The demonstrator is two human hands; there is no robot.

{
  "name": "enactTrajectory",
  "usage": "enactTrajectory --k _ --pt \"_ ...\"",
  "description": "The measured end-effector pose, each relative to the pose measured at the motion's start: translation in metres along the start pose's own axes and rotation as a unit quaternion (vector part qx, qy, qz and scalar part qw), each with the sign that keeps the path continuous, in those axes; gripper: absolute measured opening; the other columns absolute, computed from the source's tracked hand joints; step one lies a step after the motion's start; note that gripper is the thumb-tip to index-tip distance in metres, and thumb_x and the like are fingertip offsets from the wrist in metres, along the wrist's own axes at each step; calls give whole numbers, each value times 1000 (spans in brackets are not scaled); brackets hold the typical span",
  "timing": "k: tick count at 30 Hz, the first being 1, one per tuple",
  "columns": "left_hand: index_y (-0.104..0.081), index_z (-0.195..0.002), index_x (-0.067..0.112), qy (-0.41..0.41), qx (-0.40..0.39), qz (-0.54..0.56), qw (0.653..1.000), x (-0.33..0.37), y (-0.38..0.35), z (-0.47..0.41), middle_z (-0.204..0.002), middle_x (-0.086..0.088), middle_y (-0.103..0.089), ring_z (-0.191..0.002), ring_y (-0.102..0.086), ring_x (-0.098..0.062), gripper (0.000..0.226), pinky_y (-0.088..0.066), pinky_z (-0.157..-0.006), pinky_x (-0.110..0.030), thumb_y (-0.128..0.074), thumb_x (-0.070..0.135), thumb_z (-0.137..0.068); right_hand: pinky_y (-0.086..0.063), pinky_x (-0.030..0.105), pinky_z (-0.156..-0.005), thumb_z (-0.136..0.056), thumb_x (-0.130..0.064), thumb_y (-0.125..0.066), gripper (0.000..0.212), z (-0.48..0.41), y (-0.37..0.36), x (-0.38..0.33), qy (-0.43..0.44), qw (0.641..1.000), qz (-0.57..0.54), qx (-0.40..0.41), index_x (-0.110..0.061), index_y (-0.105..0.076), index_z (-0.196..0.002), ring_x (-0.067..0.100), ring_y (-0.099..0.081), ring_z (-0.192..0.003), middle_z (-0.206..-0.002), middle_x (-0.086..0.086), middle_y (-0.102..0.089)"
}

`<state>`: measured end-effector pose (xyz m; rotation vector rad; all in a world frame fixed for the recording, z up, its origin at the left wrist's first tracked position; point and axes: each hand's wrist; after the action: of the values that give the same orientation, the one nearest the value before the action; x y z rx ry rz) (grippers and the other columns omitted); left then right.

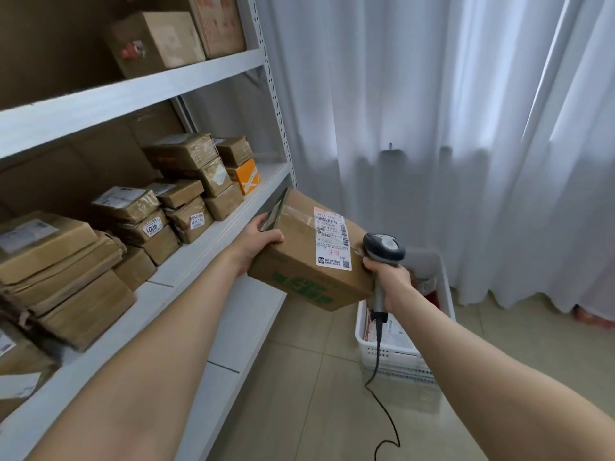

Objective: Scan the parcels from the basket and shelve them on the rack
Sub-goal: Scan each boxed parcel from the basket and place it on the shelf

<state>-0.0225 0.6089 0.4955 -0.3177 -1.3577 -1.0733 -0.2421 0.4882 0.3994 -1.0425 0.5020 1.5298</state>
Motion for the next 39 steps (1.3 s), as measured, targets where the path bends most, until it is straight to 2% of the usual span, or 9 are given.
enactTrajectory --k 3,6,10,14,18,22,25,31,39 --pt "-30 -141 37 43 -16 -1 999 -1 -2 6 -104 3 -47 -90 -53 -22 72 -49 -55 -29 -68 24 -82 -45 48 -105 -79 -14 -79 52 1 3 -2 29 998 60 5 -10 -57 -126 30 -58 -115 -125 10 -63" --pt "-32 -132 40 98 19 50 994 4 -5 12 -99 2 -46 -88 -51 -27 78 -52 -54 -43 -80 38 -71 -45 48 -104 -80 -11 -78 44 1 4 -2 54 993 106 9 -9 -59 -119 31 -58 -113 -122 12 -64" --pt "-26 -143 35 102 67 48 991 -2 -14 11 -115 2 -44 -107 -50 -35 101 -52 -78 -60 -85 43 -62 -45 48 -104 -80 -17 -78 40 3 0 -7 77 984 157 12 -13 -59 -114 30 -59 -112 -120 11 -65" --pt "-31 -143 31 83 72 104 988 -21 -31 10 -124 -6 -54 -102 -58 -31 95 -54 -82 -54 -84 39 -65 -46 49 -102 -80 -33 -76 36 3 -2 -14 91 977 190 29 -18 -58 -108 31 -59 -110 -120 11 -65" --pt "-30 -144 31 69 64 172 981 -37 -48 12 -115 -3 -56 -95 -62 -29 92 -58 -63 -44 -83 34 -69 -50 48 -96 -77 -45 -72 39 7 5 -21 130 961 230 83 -20 -63 -106 31 -58 -110 -119 9 -62" --pt "-35 -139 36 63 62 182 979 -53 -63 7 -117 -2 -56 -96 -62 -30 84 -59 -67 -48 -82 33 -70 -57 43 -82 -82 -31 -68 15 13 11 -30 154 962 220 57 -20 -58 -81 25 -67 -86 -90 5 -71" --pt "-36 -138 37 61 55 194 978 -66 -73 3 -116 -1 -55 -96 -62 -30 82 -59 -69 -47 -83 30 -71 -57 24 -53 -87 -16 -68 8 23 12 -39 128 978 160 -37 -15 -60 -86 12 -67 -54 -61 -2 -70" --pt "-37 -140 35 67 50 234 969 -82 -81 -3 -125 -8 -56 -99 -62 -31 79 -59 -66 -42 -80 29 -74 -51 26 -51 -88 -9 -61 10 44 16 -57 91 970 202 -102 -3 -61 -96 18 -57 -51 -67 12 -67" --pt "-38 -140 34 60 47 243 967 -80 -80 -11 -126 -8 -56 -102 -60 -32 77 -58 -71 -48 -79 31 -75 -46 19 -41 -90 -10 -57 10 61 15 -73 78 959 244 -118 -3 -58 -97 14 -52 -43 -63 10 -63"
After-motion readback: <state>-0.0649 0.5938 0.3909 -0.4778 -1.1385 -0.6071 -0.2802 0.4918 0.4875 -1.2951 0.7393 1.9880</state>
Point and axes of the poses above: each hand's wrist, its own z-axis away from the middle knuckle, its own y-axis out of the back of the hand, x = y × z
